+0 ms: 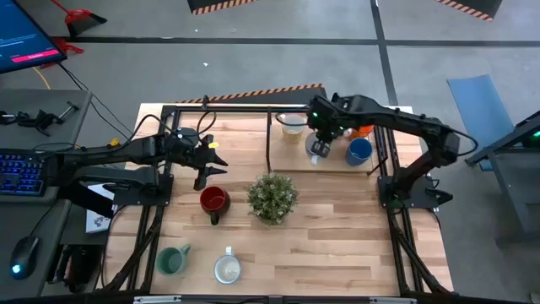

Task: Place coffee mugs
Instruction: Put the patterned blue mug on the shelf

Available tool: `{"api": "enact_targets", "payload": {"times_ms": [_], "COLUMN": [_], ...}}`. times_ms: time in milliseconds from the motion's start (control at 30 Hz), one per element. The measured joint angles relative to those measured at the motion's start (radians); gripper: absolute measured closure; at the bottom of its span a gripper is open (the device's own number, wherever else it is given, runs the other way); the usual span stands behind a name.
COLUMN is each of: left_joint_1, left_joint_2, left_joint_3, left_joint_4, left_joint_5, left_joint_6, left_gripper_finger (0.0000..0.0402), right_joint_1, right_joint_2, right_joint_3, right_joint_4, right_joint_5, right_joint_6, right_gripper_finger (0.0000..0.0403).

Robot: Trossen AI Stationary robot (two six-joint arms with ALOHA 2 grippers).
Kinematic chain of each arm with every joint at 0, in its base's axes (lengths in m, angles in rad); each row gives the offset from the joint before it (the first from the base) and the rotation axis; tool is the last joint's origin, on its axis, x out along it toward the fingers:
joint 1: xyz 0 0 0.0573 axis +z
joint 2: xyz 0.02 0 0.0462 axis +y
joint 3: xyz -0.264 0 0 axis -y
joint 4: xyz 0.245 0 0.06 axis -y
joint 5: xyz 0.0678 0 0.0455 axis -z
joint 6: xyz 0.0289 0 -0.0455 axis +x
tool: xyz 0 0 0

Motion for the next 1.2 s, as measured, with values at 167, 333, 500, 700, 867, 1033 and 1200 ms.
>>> {"api": "enact_targets", "payload": {"times_ms": [167,333,500,700,867,1033,1200], "left_joint_1": [0.0,0.0,0.0,0.0,0.0,0.0,0.0], "left_joint_2": [0.0,0.0,0.0,0.0,0.0,0.0,0.0], "left_joint_3": [0.0,0.0,0.0,0.0,0.0,0.0,0.0], "left_joint_4": [0.0,0.002,0.002,0.002,0.001,0.001,0.001], "left_joint_5": [-0.009,-0.009,-0.011,-0.011,-0.011,-0.011,-0.023], "left_joint_6": [-0.026,-0.032,-0.044,-0.043,-0.043,-0.043,-0.042], "left_gripper_finger": [0.0298,0.0298,0.0298,0.0298,0.0298,0.0298,0.0298], "right_joint_1": [0.007,-0.012,-0.048,-0.085,-0.114,-0.148,-0.175], "right_joint_2": [-0.132,-0.165,-0.127,-0.087,-0.071,-0.064,-0.064], "right_joint_3": [-0.18,-0.254,-0.261,-0.261,-0.259,-0.259,-0.259], "right_joint_4": [0.156,0.237,0.25,0.307,0.366,0.367,0.386], "right_joint_5": [0.002,0.001,-0.003,-0.011,-0.015,-0.017,-0.015], "right_joint_6": [0.019,0.014,-0.016,-0.043,-0.073,-0.085,-0.093], "right_gripper_finger": [0.0403,0.0403,0.0403,0.0403,0.0403,0.0403,0.0403]}}
